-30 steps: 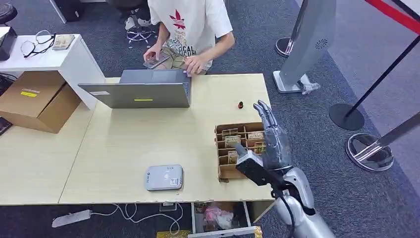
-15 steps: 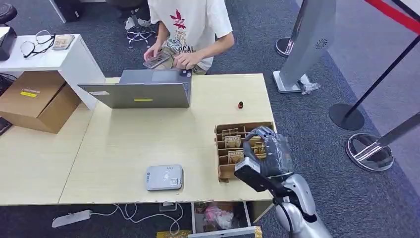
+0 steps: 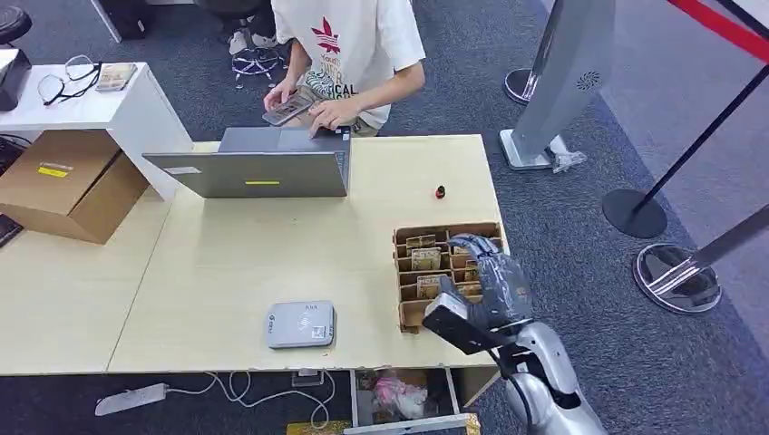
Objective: Pass the card to the sensor for recognition and then transmit it.
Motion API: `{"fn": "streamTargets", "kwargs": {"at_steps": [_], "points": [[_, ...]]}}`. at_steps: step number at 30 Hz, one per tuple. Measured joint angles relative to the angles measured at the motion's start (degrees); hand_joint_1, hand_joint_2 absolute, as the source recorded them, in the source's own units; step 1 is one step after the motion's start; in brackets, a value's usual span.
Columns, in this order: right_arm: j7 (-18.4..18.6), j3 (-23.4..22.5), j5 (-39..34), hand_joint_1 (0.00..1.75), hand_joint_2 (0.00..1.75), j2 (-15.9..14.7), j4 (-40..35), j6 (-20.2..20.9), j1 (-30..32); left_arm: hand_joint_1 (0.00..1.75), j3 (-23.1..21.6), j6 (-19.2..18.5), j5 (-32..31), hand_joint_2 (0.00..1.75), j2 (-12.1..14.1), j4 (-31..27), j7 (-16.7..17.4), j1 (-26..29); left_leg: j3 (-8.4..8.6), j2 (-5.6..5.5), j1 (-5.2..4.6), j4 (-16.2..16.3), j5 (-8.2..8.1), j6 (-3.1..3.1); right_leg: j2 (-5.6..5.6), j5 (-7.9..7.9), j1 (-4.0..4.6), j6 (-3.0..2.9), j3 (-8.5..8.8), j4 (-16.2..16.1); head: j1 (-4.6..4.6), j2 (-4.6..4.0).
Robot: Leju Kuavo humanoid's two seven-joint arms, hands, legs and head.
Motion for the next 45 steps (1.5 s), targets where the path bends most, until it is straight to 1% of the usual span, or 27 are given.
{"fn": "streamTargets", "kwargs": {"at_steps": [4,5,6,11,12,13,20,22,25,26,28,29,30,32,33,35,36,37,39,41,45], "points": [[-0.02,0.04,0.28,0.77,1.75,0.02,2.07,0.46,-0.93,0.0,0.04,0.0,0.26,0.0,0.0,0.0,0.0,0.01,-0.01,0.0,0.0,0.0,0.0,0.0,-0.01,0.0,0.0,0.0,0.0,0.0,0.0,0.0],[-0.07,0.04,0.46,0.84,1.75,0.02,2.52,0.53,-1.21,0.0,0.09,0.0,0.33,0.0,0.0,0.0,0.0,0.01,-0.01,0.0,0.0,0.0,0.0,0.0,0.0,0.0,0.0,0.0,0.0,0.0,0.0,0.0],[-0.09,0.06,0.61,0.86,1.75,0.04,3.04,0.57,-1.46,0.0,0.13,0.0,0.42,0.0,0.0,0.0,0.0,0.0,-0.01,0.0,0.0,0.0,0.0,0.0,0.0,0.0,0.0,0.0,0.0,0.0,0.0,0.0],[0.06,0.24,2.1,0.84,1.75,0.04,5.24,0.0,-2.52,0.0,0.55,0.0,0.44,0.0,0.02,0.0,0.0,0.01,-0.01,-0.01,0.0,0.0,0.0,0.0,0.0,0.0,0.0,0.0,0.0,0.0,0.0,0.0],[0.18,0.26,2.47,0.93,1.75,0.04,5.49,-0.17,-2.65,0.0,0.61,0.0,0.42,0.0,0.0,0.0,0.0,0.01,-0.01,-0.01,0.0,0.0,0.0,0.0,-0.01,0.0,0.0,0.0,0.0,0.0,0.0,0.0],[0.2,0.28,2.58,0.96,1.75,0.04,5.57,-0.22,-2.68,0.0,0.63,0.0,0.42,0.0,0.0,0.0,0.0,0.01,-0.01,0.0,0.0,0.0,0.0,0.0,0.0,0.0,0.0,0.0,0.0,0.0,0.0,0.0],[0.46,0.35,3.58,0.93,1.75,0.04,6.03,-0.65,-3.01,0.0,0.98,0.0,0.42,0.0,0.0,0.0,0.0,0.01,-0.01,0.0,0.0,0.0,0.0,0.0,0.0,0.0,0.0,0.0,0.0,0.0,0.0,0.0],[1.44,0.96,7.08,0.77,1.75,0.02,6.73,-1.77,-3.77,0.0,1.25,0.0,0.39,0.0,0.0,0.0,0.0,0.01,0.0,0.0,0.0,0.0,0.0,0.0,0.0,0.0,0.0,0.0,-0.01,0.0,0.0,0.0],[2.05,1.59,8.85,0.79,1.75,-0.13,7.0,-2.16,-4.27,0.0,1.38,0.0,0.4,0.0,0.0,0.0,0.0,0.02,0.0,0.0,0.0,0.0,0.0,0.0,0.0,0.0,0.0,0.0,0.0,0.0,0.0,0.0],[2.21,1.77,9.27,0.73,1.75,-0.26,7.11,-2.29,-4.49,0.0,1.4,0.0,0.42,0.0,0.0,0.0,0.0,0.01,0.0,0.0,0.0,0.0,0.0,0.0,0.0,0.0,0.0,0.0,0.0,0.0,0.0,0.0],[2.34,2.21,9.92,0.82,1.75,-0.59,7.26,-2.47,-4.94,0.0,1.42,0.0,0.39,0.0,0.0,0.0,-0.02,0.03,0.0,-0.01,0.0,0.0,0.0,0.0,0.0,0.0,0.0,0.0,0.0,0.0,0.0,0.0],[2.38,2.49,10.32,0.82,1.75,-0.85,7.28,-2.53,-5.17,0.0,1.42,0.0,0.39,0.0,0.0,0.0,-0.02,0.03,0.0,0.0,0.0,0.0,0.0,0.0,0.0,0.0,0.0,0.0,0.0,0.0,0.0,0.0],[2.51,2.73,10.54,0.77,1.75,-1.03,7.28,-2.62,-5.32,0.0,1.42,0.0,0.37,0.0,0.0,0.0,-0.04,0.02,0.0,0.0,0.0,0.0,0.0,0.0,0.0,0.0,0.0,0.0,0.0,0.0,0.0,0.0],[2.89,3.1,11.21,0.77,1.75,-1.38,7.28,-2.78,-5.47,0.0,1.42,0.0,0.22,0.0,0.0,0.0,-0.09,0.02,0.0,-0.01,-0.01,0.0,0.0,0.0,0.0,0.0,0.0,0.0,0.0,0.0,0.0,0.0],[2.99,3.28,11.43,0.82,1.75,-1.51,7.28,-2.95,-5.48,0.0,1.42,0.0,0.22,0.0,0.0,0.0,-0.11,0.03,0.0,-0.01,-0.01,0.0,0.0,0.0,0.0,0.0,0.0,0.0,0.0,0.0,0.0,0.0],[3.19,3.67,11.69,0.8,1.75,-1.79,7.26,-3.04,-5.49,0.0,1.42,0.0,0.11,0.0,0.02,0.0,-0.11,0.02,0.0,-0.01,-0.01,0.0,0.0,0.01,0.0,0.0,0.0,0.0,-0.01,0.0,0.0,0.0],[3.21,3.94,11.93,0.72,1.75,-1.95,7.24,-3.04,-5.49,0.0,1.42,0.0,0.09,0.0,0.0,0.0,-0.09,0.02,0.0,0.0,0.0,0.0,0.0,0.01,0.0,0.0,0.0,0.0,-0.01,0.0,0.0,0.0],[3.21,4.11,12.0,0.77,1.75,-2.03,7.24,-3.04,-5.48,0.0,1.42,0.0,0.07,0.0,0.02,0.0,-0.11,0.02,0.0,0.0,0.0,0.0,0.0,0.01,0.0,0.0,0.0,0.0,-0.01,0.0,0.0,0.0],[3.21,4.39,12.02,0.8,1.75,-2.19,7.24,-3.04,-5.51,0.0,1.42,0.0,0.07,0.0,0.0,0.0,-0.11,0.02,0.0,0.0,0.0,0.0,0.0,0.01,0.0,0.0,0.0,0.0,-0.01,0.0,0.0,0.0],[3.21,4.66,12.02,0.73,1.75,-2.32,7.26,-3.02,-5.53,0.0,1.44,0.0,0.07,0.0,0.0,0.0,-0.13,0.02,0.0,-0.01,0.0,0.0,0.0,0.01,0.0,0.0,0.0,0.0,-0.01,0.0,0.0,0.0],[3.26,5.29,12.02,0.75,1.75,-2.47,7.63,-2.91,-5.84,0.0,1.44,0.0,0.07,0.0,0.02,0.0,-0.15,0.02,0.0,0.0,0.0,0.0,0.0,0.01,0.0,0.0,0.0,0.0,0.0,0.0,0.0,0.0]]}}
